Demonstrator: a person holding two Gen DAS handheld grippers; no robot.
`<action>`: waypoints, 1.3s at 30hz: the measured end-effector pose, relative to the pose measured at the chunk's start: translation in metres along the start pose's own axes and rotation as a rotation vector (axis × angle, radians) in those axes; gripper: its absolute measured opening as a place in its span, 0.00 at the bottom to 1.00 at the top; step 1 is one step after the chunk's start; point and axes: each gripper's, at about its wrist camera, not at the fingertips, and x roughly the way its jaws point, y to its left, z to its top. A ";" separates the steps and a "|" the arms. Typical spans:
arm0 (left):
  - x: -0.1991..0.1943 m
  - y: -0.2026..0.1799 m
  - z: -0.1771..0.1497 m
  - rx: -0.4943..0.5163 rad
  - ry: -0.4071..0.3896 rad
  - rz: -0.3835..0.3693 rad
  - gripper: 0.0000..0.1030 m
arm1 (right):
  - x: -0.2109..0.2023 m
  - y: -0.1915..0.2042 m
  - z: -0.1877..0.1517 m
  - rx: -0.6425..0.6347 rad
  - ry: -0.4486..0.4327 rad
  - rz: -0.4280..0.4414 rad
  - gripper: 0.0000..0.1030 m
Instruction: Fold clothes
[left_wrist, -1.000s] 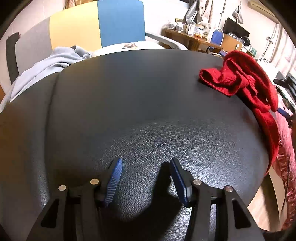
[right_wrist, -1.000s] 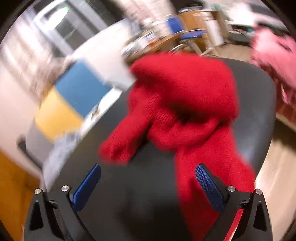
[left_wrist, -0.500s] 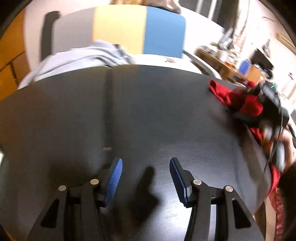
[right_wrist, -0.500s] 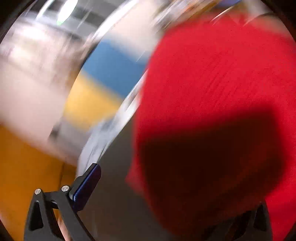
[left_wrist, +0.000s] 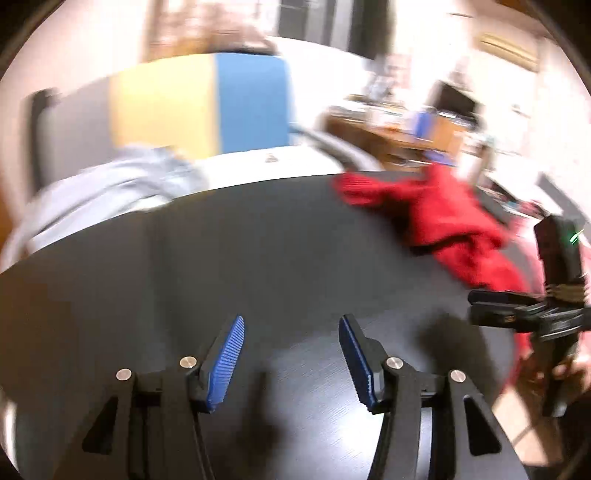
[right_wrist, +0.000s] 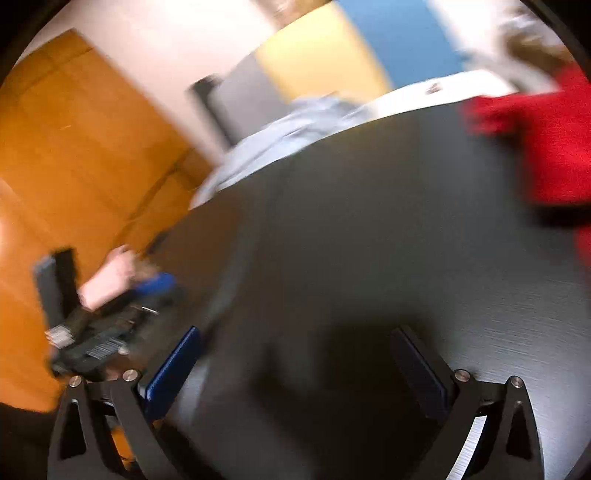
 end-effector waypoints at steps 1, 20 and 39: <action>0.016 -0.017 0.018 0.033 0.014 -0.041 0.53 | -0.027 -0.020 -0.004 0.032 -0.036 -0.103 1.00; 0.238 -0.225 0.098 0.843 0.123 -0.028 0.57 | -0.096 -0.110 -0.027 0.063 -0.127 -0.714 1.00; -0.001 0.042 0.085 -0.184 -0.059 -0.439 0.13 | -0.120 -0.002 -0.047 -0.038 -0.028 -0.350 1.00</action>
